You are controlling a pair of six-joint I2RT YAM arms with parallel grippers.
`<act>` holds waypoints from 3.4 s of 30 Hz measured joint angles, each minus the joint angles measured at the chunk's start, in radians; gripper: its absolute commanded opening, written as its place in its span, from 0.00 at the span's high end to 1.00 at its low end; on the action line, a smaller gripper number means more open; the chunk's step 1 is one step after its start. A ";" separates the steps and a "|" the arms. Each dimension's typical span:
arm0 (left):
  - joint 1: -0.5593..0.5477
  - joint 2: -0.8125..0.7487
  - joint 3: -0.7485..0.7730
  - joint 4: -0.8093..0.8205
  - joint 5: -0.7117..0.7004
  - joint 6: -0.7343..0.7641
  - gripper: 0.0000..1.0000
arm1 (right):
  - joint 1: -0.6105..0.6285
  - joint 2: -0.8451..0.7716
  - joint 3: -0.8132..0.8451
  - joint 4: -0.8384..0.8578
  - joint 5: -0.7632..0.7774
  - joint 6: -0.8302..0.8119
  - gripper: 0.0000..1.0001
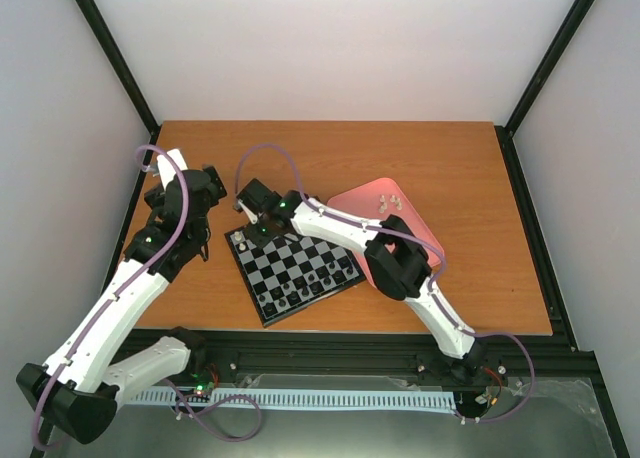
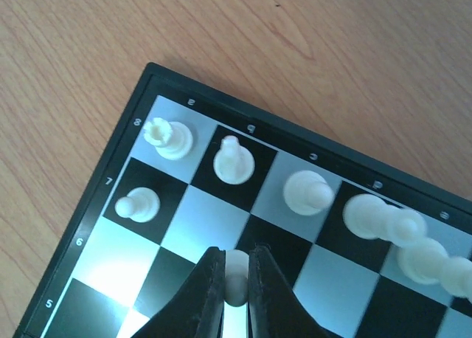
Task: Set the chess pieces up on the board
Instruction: Place the chess piece on the chessboard, then pick up the chess piece from the storage box.
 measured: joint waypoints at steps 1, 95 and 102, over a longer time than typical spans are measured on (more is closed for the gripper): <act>0.000 0.000 0.000 -0.002 -0.001 0.000 0.00 | 0.003 0.013 0.016 -0.005 -0.005 -0.003 0.92; 0.000 0.140 0.003 -0.001 -0.006 0.000 0.00 | -0.493 -0.376 -0.679 0.200 0.360 0.110 0.57; 0.000 0.155 0.008 0.028 -0.003 0.000 0.00 | -0.537 -0.376 -0.698 0.224 0.353 0.117 0.62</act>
